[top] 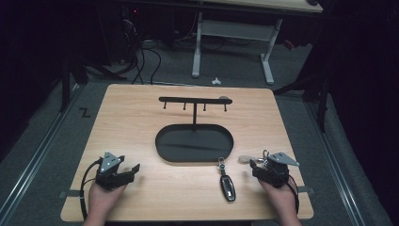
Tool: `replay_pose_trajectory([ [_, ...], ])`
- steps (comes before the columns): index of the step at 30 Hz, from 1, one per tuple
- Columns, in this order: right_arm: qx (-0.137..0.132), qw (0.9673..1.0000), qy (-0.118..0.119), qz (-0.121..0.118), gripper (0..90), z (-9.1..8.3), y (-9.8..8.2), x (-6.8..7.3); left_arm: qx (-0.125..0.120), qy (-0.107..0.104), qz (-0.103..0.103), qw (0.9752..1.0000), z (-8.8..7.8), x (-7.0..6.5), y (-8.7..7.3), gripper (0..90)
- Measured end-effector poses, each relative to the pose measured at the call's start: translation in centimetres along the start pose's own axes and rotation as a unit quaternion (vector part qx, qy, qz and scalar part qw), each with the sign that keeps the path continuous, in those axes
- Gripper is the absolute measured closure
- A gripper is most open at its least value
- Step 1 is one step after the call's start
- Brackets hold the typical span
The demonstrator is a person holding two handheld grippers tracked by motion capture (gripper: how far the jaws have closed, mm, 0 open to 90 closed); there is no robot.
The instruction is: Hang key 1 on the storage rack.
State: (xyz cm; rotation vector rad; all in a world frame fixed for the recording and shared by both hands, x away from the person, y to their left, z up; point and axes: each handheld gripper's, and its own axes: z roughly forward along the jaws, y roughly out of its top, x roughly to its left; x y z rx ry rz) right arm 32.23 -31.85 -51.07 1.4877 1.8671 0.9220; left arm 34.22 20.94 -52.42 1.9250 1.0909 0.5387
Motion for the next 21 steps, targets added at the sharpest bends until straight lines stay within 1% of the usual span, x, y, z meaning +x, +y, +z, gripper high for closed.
replay_pose_trajectory([
  [2,-0.002,1.0,0.001,-0.001,24.9,0.0,0.0,-0.1,0.001,-0.001,0.003,1.0,0.1,-0.2,0.0,28.7],
  [3,0.0,1.0,0.003,0.003,24.9,0.0,-0.1,-0.1,0.003,0.0,0.008,1.0,0.2,-0.3,0.1,28.7],
  [5,0.005,1.0,0.007,-0.004,24.9,0.2,-0.2,0.1,0.003,-0.002,0.009,1.0,0.4,-0.5,0.2,28.7],
  [7,0.003,0.9999,0.007,-0.007,24.8,0.2,-0.2,0.3,0.002,-0.003,0.009,0.9999,0.4,-0.5,0.2,28.7],
  [8,0.003,0.9999,0.009,-0.013,24.8,0.1,-0.2,0.4,-0.002,-0.004,0.008,1.0,0.4,-0.6,0.3,28.7],
  [10,0.002,0.9999,0.01,-0.014,24.8,0.1,-0.2,0.4,-0.003,-0.004,0.009,0.9999,0.4,-0.6,0.3,28.6],
  [14,0.007,0.9997,0.012,-0.022,24.8,0.1,-0.3,0.5,-0.005,-0.002,0.02,0.9998,0.5,-1.0,0.5,27.2],
  [21,0.005,0.9996,0.016,-0.024,24.3,0.2,-0.2,0.8,-0.008,-0.004,0.023,0.9997,0.4,-1.2,0.5,26.4],
])
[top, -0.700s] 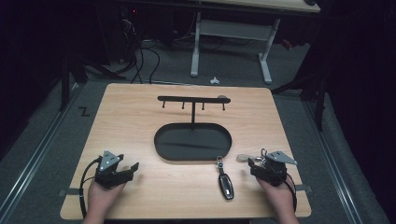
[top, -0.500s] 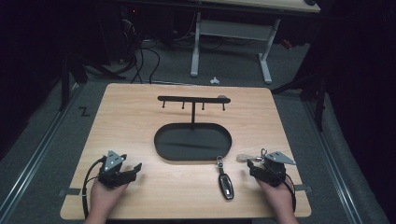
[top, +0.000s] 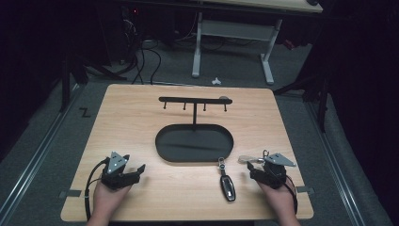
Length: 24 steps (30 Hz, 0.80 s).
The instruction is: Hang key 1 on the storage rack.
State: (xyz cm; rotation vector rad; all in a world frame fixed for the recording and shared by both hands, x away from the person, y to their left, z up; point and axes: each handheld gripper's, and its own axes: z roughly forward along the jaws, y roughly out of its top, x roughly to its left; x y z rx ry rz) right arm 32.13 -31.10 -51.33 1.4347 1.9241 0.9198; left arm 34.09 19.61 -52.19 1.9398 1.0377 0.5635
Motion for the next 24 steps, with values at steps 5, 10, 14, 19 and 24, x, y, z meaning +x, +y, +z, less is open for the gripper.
replay_pose_trajectory([
  [5,-0.003,1.0,-0.001,0.0,23.2,0.17,0.13,0.17,-0.002,-0.003,0.002,1.0,-0.05,-0.08,-0.04,26.4],
  [10,-0.007,0.9999,-0.006,0.014,21.8,0.21,0.26,0.24,0.0,-0.005,0.004,1.0,0.06,-0.17,-0.07,26.3],
  [14,-0.004,0.9998,-0.012,0.016,21.0,0.19,0.31,0.24,0.001,-0.007,0.007,0.9999,0.11,-0.26,-0.06,26.3],
  [19,0.006,1.0,0.002,0.006,19.3,-0.09,0.51,0.45,0.0,-0.009,0.01,0.9999,0.1,-0.36,-0.04,26.3],
  [24,0.017,0.9998,0.008,-0.002,19.3,-0.02,0.59,0.6,-0.001,-0.01,0.012,0.9999,0.15,-0.38,-0.05,26.3],
])
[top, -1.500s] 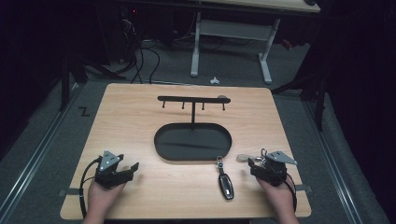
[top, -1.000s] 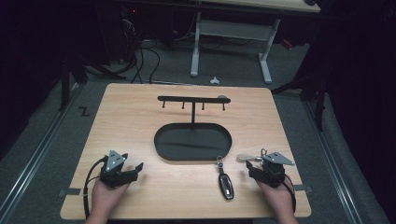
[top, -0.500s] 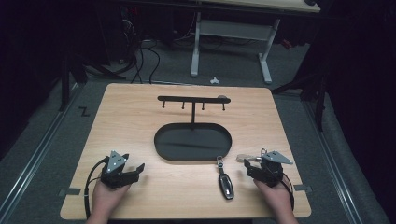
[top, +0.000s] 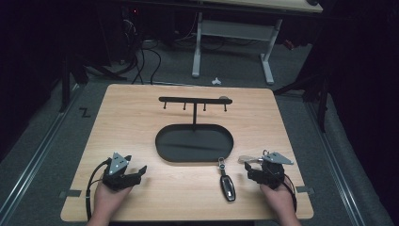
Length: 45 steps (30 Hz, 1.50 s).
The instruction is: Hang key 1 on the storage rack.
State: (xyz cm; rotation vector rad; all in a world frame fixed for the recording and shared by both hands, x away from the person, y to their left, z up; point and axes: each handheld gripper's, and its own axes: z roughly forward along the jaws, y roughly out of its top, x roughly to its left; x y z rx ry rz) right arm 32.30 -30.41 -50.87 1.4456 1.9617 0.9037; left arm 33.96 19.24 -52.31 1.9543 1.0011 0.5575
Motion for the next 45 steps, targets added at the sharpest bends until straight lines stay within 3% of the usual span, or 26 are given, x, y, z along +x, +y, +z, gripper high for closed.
replay_pose_trajectory([
  [6,0.037,0.9989,0.028,-0.005,19.3,0.1,0.8,0.6,-0.002,0.0,0.001,1.0,0.0,0.0,0.0,26.4],
  [18,0.079,0.9958,0.039,-0.028,19.4,0.3,1.9,1.2,-0.007,-0.006,0.003,1.0,-0.1,-0.1,0.2,26.4],
  [22,0.106,0.9927,0.044,-0.037,19.6,0.4,2.3,1.7,-0.007,-0.009,0.014,0.9998,-0.1,-0.3,0.4,26.4],
  [27,0.14,0.9882,0.053,-0.033,19.8,0.5,2.7,1.7,-0.005,-0.011,0.01,0.9999,-0.1,-0.3,0.6,27.9],
  [33,0.165,0.9844,0.048,-0.037,20.8,0.0,3.4,1.5,-0.002,-0.016,0.021,0.9996,0.2,-0.7,0.7,28.0],
  [42,0.216,0.9752,0.03,-0.04,20.7,-0.2,4.6,1.6,-0.011,-0.017,0.024,0.9995,0.3,-0.6,0.9,28.0],
  [45,0.212,0.976,0.025,-0.042,20.5,-0.1,4.9,1.6,-0.013,-0.019,0.024,0.9994,0.4,-0.7,1.0,28.0],
])
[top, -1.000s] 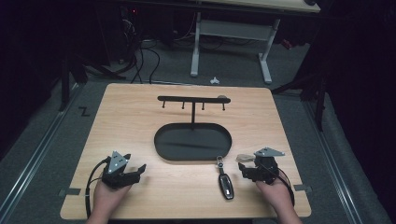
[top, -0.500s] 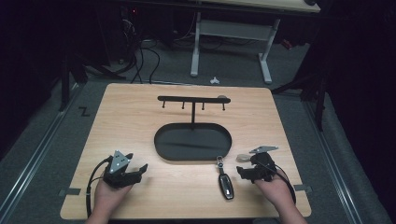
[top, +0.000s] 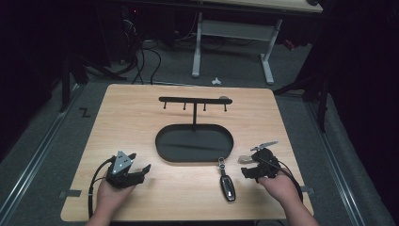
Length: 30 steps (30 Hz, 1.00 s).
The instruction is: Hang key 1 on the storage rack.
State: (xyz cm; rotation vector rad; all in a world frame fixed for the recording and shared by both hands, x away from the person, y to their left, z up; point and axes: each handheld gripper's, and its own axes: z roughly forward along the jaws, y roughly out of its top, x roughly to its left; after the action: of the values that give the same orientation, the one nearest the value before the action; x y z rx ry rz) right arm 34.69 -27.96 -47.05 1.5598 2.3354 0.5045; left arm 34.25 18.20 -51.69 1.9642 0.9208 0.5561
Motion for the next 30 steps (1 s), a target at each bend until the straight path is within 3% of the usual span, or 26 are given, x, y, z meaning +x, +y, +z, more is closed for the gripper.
replay_pose_trajectory([
  [3,0.0,1.0,-0.007,0.001,20.9,0.1,0.1,-0.1,-0.003,-0.005,0.001,1.0,0.2,-0.1,0.1,28.0],
  [7,0.021,0.9998,0.001,-0.004,20.3,0.3,0.4,-0.2,-0.002,-0.01,0.006,0.9999,0.3,-0.3,0.2,28.0],
  [13,0.044,0.9989,-0.006,-0.011,20.8,0.5,1.1,0.2,-0.012,-0.014,0.002,0.9998,0.0,-0.3,0.2,27.9],
  [16,0.057,0.998,-0.006,-0.028,21.1,0.5,1.4,0.5,-0.014,-0.014,0.001,0.9998,0.0,-0.2,0.3,27.9],
  [20,0.073,0.9968,-0.006,-0.032,25.6,0.6,1.9,0.6,-0.019,-0.013,0.001,0.9997,0.0,-0.2,0.3,27.8],
  [25,0.082,0.9956,0.002,-0.045,25.5,0.6,2.3,0.9,-0.019,-0.013,0.002,0.9997,0.0,-0.2,0.3,27.7],
  [27,0.082,0.9953,-0.005,-0.05,25.0,0.5,2.4,1.2,-0.022,-0.011,0.002,0.9997,0.0,-0.2,0.3,27.6],
  [30,0.084,0.9949,0.006,-0.056,23.6,0.3,2.7,1.5,-0.024,-0.011,0.001,0.9997,0.0,-0.2,0.4,27.6],
])
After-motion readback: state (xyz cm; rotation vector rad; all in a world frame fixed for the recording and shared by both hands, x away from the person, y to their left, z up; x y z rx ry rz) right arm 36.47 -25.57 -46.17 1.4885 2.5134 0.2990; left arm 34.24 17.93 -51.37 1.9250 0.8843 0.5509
